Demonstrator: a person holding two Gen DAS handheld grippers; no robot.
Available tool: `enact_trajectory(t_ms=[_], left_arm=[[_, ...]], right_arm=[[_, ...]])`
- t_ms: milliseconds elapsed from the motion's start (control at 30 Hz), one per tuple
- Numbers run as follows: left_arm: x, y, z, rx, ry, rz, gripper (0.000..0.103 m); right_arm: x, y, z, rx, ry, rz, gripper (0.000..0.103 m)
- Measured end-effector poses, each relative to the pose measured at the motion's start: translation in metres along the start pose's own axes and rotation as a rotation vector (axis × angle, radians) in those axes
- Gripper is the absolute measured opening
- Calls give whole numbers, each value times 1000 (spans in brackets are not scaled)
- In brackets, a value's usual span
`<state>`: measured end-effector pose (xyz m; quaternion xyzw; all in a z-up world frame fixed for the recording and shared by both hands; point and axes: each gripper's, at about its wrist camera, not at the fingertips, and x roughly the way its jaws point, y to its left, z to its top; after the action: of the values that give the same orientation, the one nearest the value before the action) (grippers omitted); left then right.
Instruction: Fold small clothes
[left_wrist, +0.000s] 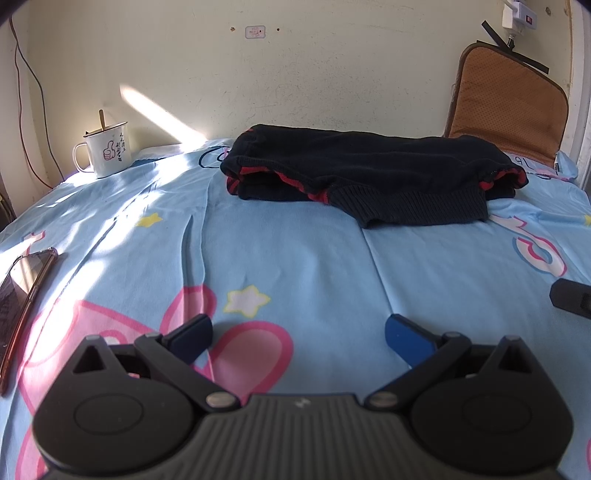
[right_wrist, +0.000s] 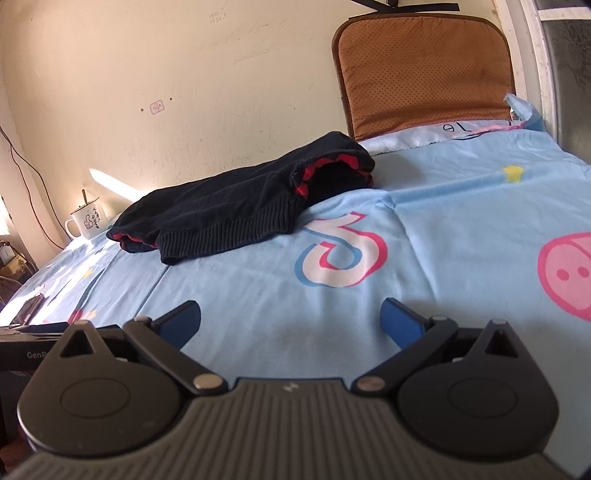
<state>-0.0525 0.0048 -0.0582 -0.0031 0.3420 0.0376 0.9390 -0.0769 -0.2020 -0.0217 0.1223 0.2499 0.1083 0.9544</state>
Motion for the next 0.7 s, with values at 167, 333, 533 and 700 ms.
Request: enact_trajectory(t_ms=[167,333,533,700], left_arm=[[-1,-1,-1,7,4,5,103],[-5,0,-1,-14,31,18,103],[-15,-5,-3,-12,52,28,103],[-25,-9,-2,-3,38,38,103]], right_arm=[[-2,0,-1,12,-5,3,103],[-7,-2,-2,29,-27,5,103],[-12,-3,-2,38,-46,11,103],[-18,0,-5,21,-62,11,103]])
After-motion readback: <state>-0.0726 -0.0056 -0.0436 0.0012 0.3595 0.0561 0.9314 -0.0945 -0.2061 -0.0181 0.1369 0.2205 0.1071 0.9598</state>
